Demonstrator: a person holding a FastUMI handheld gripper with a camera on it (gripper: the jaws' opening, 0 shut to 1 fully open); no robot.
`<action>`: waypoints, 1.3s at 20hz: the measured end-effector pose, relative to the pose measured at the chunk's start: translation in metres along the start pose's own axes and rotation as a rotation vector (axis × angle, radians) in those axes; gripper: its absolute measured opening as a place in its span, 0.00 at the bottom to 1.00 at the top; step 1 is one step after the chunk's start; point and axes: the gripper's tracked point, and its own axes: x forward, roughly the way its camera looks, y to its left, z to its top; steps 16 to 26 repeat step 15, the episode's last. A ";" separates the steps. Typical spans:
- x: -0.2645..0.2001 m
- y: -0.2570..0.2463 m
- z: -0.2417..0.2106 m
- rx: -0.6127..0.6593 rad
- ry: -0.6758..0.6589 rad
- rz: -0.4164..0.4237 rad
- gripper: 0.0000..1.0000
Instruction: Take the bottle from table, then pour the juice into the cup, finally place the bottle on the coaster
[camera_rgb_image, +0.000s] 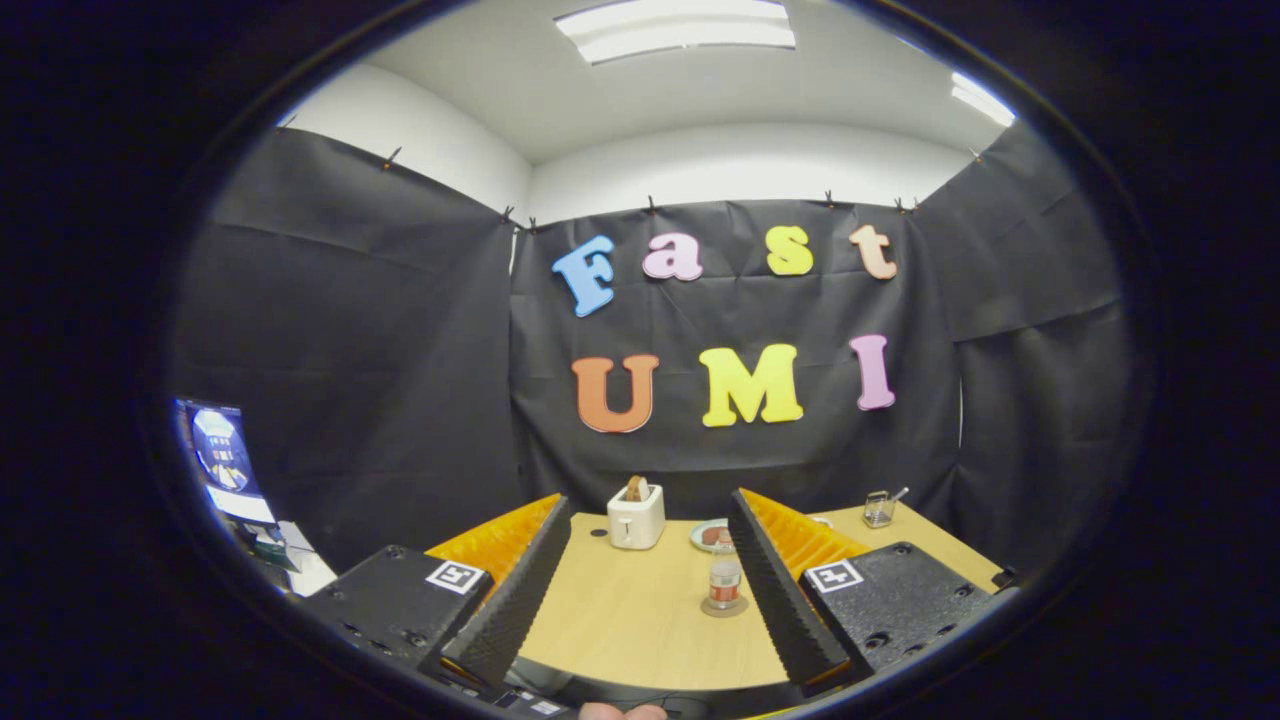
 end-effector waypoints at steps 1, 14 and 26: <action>0.001 0.001 0.000 -0.001 0.000 0.001 1.00; 0.021 -0.012 -0.002 0.018 0.018 -0.012 1.00; 0.023 -0.014 -0.004 0.019 0.020 -0.013 1.00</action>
